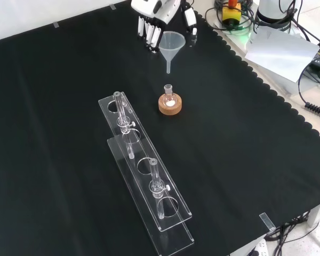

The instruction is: Put the funnel back on the funnel stand.

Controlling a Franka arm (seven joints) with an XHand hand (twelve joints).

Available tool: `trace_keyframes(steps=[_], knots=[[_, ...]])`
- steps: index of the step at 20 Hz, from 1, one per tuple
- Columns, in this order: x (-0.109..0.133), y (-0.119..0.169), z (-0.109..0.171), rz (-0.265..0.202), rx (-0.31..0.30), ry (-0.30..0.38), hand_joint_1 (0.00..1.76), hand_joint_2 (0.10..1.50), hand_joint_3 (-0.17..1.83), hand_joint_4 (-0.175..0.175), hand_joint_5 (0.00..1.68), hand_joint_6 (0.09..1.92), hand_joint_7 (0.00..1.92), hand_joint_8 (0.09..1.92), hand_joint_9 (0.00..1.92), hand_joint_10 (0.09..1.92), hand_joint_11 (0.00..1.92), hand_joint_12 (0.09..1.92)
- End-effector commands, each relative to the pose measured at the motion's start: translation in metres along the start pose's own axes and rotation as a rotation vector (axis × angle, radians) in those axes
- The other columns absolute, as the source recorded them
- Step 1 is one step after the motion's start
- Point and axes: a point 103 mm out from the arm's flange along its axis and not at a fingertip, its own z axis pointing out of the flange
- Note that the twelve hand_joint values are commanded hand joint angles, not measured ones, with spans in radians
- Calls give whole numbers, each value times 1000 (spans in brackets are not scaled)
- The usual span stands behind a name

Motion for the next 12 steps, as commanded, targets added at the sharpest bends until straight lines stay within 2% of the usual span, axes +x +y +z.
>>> trace_keyframes(steps=[1,7,12], knots=[[-7,0,-35,7,-35,9,799,654,587,-7,768,742,695,601,1181,324,781,1170],[-21,13,-68,27,-83,26,796,653,590,-8,764,745,692,603,1175,324,777,1177],[-30,34,-100,26,-133,22,792,654,593,-10,762,750,690,606,1173,326,775,1179]])
